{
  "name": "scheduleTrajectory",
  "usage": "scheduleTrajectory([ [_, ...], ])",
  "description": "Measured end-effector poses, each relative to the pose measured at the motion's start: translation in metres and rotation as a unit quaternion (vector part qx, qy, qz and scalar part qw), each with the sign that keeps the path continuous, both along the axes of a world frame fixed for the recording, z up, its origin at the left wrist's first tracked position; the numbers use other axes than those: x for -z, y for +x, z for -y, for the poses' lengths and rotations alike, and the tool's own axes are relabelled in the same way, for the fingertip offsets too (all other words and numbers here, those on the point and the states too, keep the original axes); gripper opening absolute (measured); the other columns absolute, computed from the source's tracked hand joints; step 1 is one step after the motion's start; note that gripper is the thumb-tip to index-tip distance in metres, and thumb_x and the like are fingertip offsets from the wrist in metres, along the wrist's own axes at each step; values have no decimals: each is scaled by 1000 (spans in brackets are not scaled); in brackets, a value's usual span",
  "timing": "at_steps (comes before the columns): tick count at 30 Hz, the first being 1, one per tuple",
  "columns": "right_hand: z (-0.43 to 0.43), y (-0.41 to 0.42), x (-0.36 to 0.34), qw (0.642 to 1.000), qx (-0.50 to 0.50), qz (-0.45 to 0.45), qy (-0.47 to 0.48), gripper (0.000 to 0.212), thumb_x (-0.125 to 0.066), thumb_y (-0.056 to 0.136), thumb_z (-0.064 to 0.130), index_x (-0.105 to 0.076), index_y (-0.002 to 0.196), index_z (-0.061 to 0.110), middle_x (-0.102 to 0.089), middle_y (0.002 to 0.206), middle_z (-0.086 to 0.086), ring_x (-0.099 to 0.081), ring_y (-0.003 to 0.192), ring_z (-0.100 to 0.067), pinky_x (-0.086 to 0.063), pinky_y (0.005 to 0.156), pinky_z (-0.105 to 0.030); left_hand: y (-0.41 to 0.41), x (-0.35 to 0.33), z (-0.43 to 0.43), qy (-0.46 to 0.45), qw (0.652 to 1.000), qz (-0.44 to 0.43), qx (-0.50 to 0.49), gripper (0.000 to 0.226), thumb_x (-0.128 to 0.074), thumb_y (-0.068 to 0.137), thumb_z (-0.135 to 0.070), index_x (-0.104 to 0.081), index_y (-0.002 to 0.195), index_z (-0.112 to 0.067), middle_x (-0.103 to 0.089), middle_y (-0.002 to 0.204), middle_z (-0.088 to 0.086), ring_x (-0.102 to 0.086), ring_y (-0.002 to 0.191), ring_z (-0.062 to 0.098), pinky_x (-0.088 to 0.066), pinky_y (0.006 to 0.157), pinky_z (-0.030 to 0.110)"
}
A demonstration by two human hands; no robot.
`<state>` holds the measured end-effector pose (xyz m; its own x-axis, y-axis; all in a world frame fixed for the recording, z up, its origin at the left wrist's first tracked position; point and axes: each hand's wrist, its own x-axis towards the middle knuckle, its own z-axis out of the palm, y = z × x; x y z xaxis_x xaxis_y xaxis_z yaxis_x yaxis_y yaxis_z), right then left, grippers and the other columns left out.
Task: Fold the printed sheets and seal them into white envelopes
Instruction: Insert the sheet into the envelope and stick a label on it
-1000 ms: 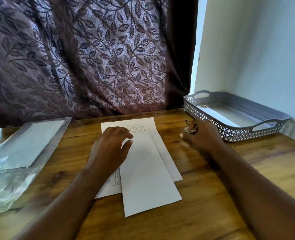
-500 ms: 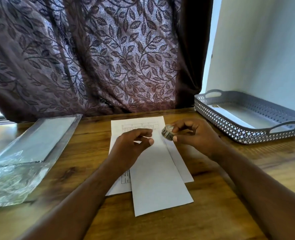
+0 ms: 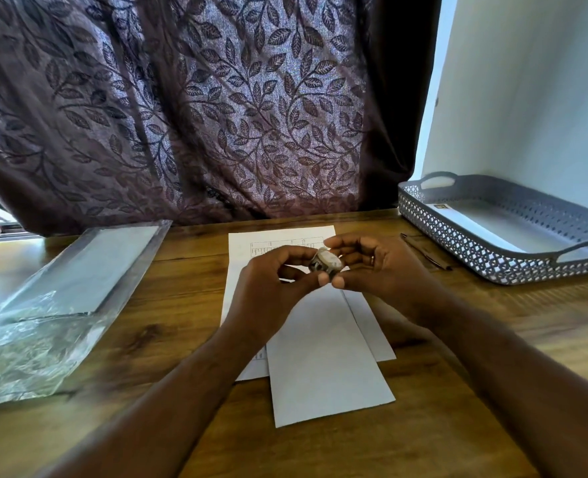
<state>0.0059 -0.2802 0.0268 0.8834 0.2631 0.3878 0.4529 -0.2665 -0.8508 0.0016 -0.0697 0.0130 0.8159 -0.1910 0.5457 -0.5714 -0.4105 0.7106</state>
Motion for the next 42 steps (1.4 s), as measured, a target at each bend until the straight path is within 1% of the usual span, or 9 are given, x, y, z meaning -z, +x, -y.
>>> scheduleTrajectory([
  [2,-1,-1,1,1000,7,8,-21,56,-87,68,25,-69,120,17,-76,107,8,-72,101,-12,-60,87,-28,-1,0,1,4,1000,10,-8,44,-75,76,-37,-69,117,-20,-73,106,-9,-71,84,7,-59,73,20],
  [7,2,2,1,998,19,32,-52,44,-84,77,10,-72,118,15,-76,106,10,-72,99,-7,-57,83,-20,-5,-3,2,30,999,14,3,41,-62,83,-40,-68,117,-18,-70,98,-11,-70,82,4,-59,77,21],
  [11,1,3,4,997,9,41,-58,52,-83,77,3,-68,125,14,-75,111,8,-70,104,-5,-56,87,-18,-5,-4,-1,57,997,41,-15,29,-73,85,-24,-70,113,-19,-66,93,-19,-68,78,0,-54,71,10],
  [16,-3,0,3,997,4,40,-62,60,-86,70,26,-66,126,21,-74,110,12,-69,104,-1,-55,86,-15,-6,-4,-2,84,993,69,-39,24,-77,83,-32,-71,104,-23,-66,92,-21,-66,77,-1,-53,66,11],
  [22,-3,2,5,992,16,68,-107,56,-86,75,13,-66,128,15,-68,109,20,-65,103,10,-49,82,-6,-4,0,-4,131,985,99,-44,13,-70,91,-26,-70,103,-20,-74,94,-9,-71,72,3,-55,61,14],
  [25,-1,3,7,994,11,50,-96,56,-85,77,15,-66,129,18,-71,111,17,-67,104,5,-52,85,-10,-3,1,-3,168,977,120,-52,12,-68,93,-27,-68,104,-21,-74,97,-7,-72,75,7,-56,64,17],
  [29,1,3,6,996,8,36,-77,53,-84,78,13,-65,128,20,-74,108,8,-70,101,-5,-55,85,-16,-4,-1,-4,118,989,86,-36,10,-65,95,-24,-64,101,-17,-71,94,-9,-71,70,3,-55,59,15],
  [32,1,3,5,997,0,21,-72,52,-83,79,12,-64,126,23,-74,106,7,-70,100,-6,-55,82,-18,-3,-1,-5,79,996,44,-24,9,-63,96,-20,-63,101,-12,-70,92,-7,-72,70,3,-60,59,25],
  [42,9,1,-1,999,3,-15,-34,55,-84,78,4,-63,127,17,-75,105,-2,-71,100,-15,-58,90,-27,1,-5,-8,-23,995,-99,-4,5,-55,101,-19,-57,103,-15,-75,85,-3,-73,64,16,-61,61,32],
])
